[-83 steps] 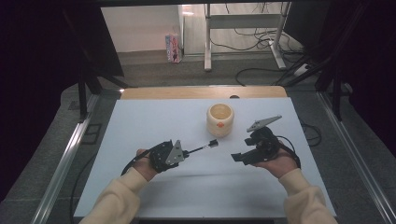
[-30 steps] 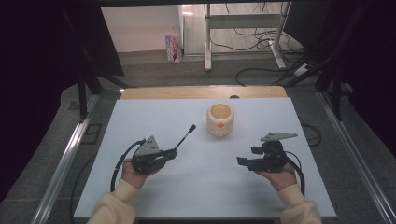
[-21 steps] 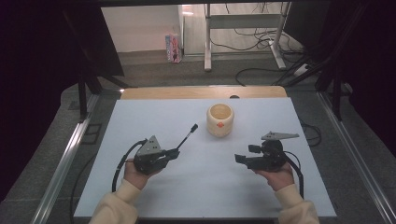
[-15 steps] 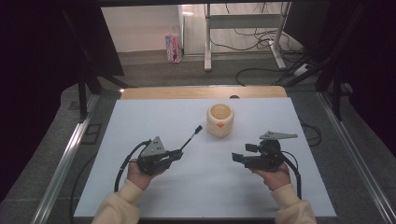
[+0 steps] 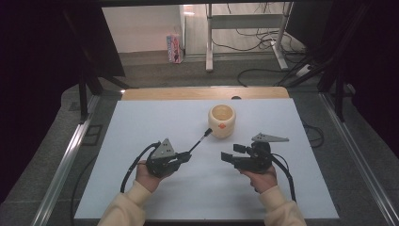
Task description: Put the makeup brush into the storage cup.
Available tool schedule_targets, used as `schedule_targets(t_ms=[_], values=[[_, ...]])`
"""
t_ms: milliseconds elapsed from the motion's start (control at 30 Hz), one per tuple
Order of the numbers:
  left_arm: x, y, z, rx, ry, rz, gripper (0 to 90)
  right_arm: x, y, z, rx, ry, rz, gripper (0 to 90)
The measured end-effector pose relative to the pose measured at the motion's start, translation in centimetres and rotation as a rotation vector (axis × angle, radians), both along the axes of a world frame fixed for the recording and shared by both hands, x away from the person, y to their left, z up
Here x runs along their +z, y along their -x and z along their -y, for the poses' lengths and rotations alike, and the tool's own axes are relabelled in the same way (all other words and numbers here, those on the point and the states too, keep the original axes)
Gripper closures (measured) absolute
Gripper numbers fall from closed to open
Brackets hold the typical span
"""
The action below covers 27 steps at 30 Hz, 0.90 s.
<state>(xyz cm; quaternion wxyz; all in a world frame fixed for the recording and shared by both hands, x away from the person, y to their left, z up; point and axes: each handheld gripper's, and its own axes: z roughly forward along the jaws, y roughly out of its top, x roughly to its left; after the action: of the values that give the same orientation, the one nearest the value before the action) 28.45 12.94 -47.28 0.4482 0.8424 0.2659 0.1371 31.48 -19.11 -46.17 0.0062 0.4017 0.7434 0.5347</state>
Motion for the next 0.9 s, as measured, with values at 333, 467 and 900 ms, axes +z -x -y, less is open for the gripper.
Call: schedule_targets(t_ms=[333,467,900], values=[[-0.5,0.0,1.3,-0.004,-0.018,0.002,84.6,-0.3,0.0,-1.3,0.012,-0.063,0.005,28.5],[-0.8,0.0,2.0,-0.010,-0.027,0.002,84.6,-0.5,-0.1,-2.0,0.022,-0.084,-0.008,29.9],[-1.2,0.1,3.1,-0.023,-0.044,0.009,84.6,-1.0,-0.5,-3.3,0.041,-0.173,-0.031,40.6]])
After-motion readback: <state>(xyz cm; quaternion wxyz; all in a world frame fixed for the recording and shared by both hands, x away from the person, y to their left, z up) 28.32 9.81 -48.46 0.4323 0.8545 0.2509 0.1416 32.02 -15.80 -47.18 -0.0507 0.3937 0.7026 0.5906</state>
